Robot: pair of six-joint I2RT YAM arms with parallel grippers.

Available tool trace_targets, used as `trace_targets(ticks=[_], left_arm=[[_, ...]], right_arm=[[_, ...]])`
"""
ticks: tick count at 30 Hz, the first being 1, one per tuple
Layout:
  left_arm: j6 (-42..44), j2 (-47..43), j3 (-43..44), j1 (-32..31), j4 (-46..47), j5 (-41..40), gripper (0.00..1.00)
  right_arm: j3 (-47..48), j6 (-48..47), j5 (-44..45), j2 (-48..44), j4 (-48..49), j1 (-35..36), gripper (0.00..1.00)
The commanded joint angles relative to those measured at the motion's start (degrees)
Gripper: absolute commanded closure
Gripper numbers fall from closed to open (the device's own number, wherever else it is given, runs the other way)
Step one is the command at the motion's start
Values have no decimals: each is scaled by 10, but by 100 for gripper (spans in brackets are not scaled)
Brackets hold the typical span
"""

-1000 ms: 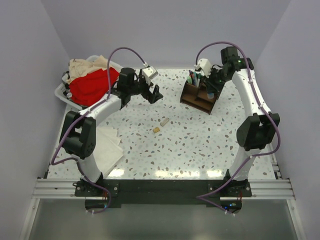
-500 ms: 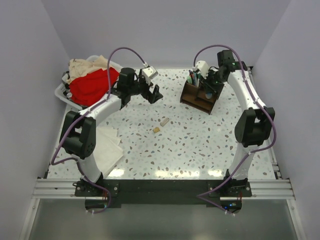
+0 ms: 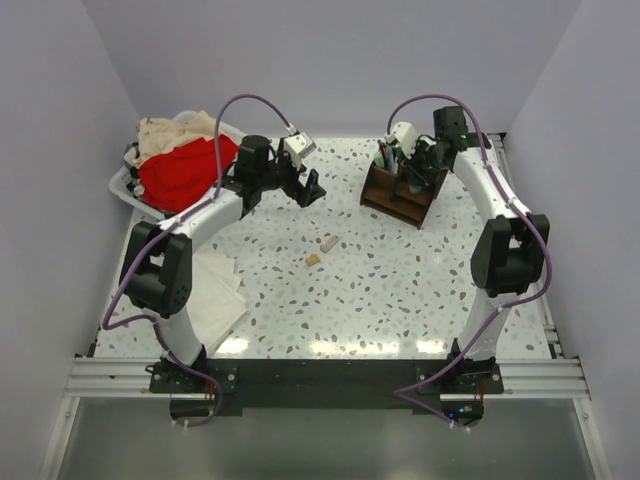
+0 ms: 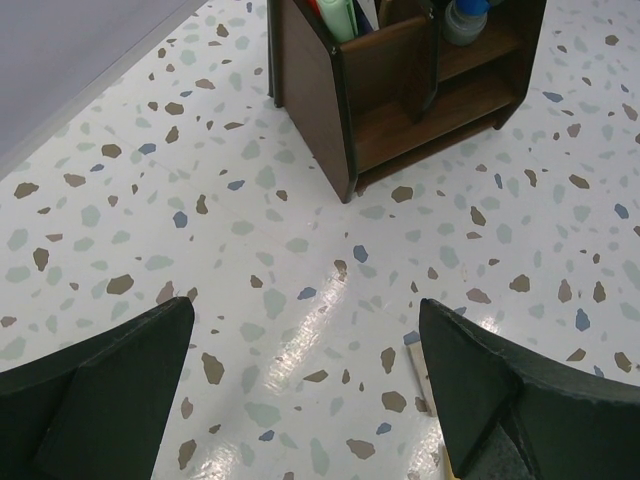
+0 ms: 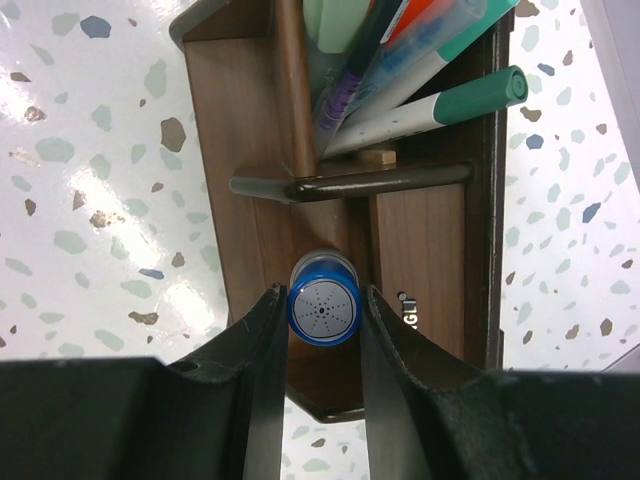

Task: Sort the stationery into containers
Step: Place the stationery in the storage box.

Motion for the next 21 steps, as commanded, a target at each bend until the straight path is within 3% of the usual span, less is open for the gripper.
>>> trace_targets(ticks=[1,5,13,14,21], left_arm=[[-3,3,22,5,16,1,0],[-1,3,22,4,16,0,0],[-3,4,21,4,20,10,0],[-4,4,20,4,21,10,0],[-4,1,14,4,25,13,0]], right_arm=[[-12,22,18,-15,18,-6,97],[-11,37,19,-19,21,-12,73],[-17,48,22,-33,24,-21,58],[-18,50,21,-34,24,-22,52],[-19,63,20,-41,32,-24,43]])
